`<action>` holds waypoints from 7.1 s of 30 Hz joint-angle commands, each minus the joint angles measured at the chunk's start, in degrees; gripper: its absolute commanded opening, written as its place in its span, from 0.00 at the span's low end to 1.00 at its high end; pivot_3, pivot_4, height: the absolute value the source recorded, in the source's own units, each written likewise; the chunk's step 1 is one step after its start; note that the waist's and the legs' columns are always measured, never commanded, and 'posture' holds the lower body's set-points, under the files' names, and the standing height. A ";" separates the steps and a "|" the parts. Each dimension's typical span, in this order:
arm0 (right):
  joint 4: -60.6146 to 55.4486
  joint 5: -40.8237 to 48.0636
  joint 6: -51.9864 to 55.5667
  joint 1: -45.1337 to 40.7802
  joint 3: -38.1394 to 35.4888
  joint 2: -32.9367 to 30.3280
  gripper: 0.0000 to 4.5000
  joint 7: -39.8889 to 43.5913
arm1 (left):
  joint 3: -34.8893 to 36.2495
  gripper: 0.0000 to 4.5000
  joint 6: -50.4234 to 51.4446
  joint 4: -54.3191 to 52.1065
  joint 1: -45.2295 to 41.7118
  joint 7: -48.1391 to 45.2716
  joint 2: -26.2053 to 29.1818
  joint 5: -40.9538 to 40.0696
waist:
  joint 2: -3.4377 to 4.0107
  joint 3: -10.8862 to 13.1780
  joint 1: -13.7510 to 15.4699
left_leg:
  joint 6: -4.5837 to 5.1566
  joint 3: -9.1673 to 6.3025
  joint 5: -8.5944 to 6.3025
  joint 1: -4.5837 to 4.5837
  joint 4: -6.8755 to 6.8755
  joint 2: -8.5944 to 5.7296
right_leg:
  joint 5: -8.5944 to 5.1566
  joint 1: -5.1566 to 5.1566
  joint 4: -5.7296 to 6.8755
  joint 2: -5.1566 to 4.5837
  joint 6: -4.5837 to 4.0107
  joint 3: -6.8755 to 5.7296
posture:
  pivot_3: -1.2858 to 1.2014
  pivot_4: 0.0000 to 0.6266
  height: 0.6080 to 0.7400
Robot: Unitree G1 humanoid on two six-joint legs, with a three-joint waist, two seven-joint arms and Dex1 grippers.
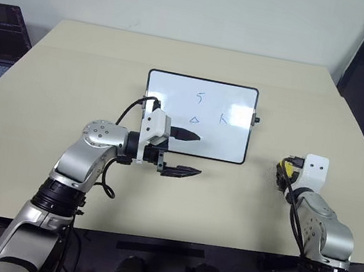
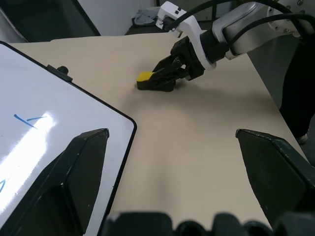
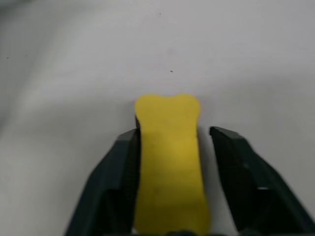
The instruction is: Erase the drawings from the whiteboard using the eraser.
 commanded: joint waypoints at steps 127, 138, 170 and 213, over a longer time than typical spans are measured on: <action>47.10 -26.64 -37.21 -43.82 31.04 1.69 0.22 30.65 | 10.93 1.00 20.38 -15.87 5.82 34.94 1.22 6.64 | 0.01 0.08 -0.03 | -0.06 -0.23 -0.03 0.03 -0.02 0.00 | 0.22 -0.03 0.06 -0.14 -0.29 -0.08 | 0.52 0.24 1.00; 33.84 -20.43 -33.78 -39.49 23.66 2.67 0.22 30.31 | 12.72 1.00 18.69 -15.48 7.76 32.93 1.40 4.31 | 0.01 0.09 0.00 | -0.06 -0.26 -0.03 -0.01 0.00 0.00 | 0.22 -0.04 0.06 -0.14 -0.29 -0.10 | 0.52 0.24 1.00; -1.72 -9.90 -18.50 -14.91 27.50 -3.74 0.22 31.59 | 13.38 1.00 13.86 -13.38 14.26 23.09 5.67 1.01 | 0.00 0.10 -0.27 | -0.10 -0.19 -0.06 0.06 0.00 0.08 | 0.01 -0.03 0.02 -0.03 -0.03 -0.02 | 0.52 0.24 1.00; 29.77 -27.31 -30.47 -29.95 33.98 -0.54 0.22 29.49 | 11.72 1.00 12.67 -13.89 15.83 22.27 5.33 0.81 | -0.02 0.09 -0.03 | -0.04 -0.13 0.02 0.11 0.09 0.09 | 0.22 0.01 0.08 -0.06 -0.17 -0.05 | 0.52 0.24 1.00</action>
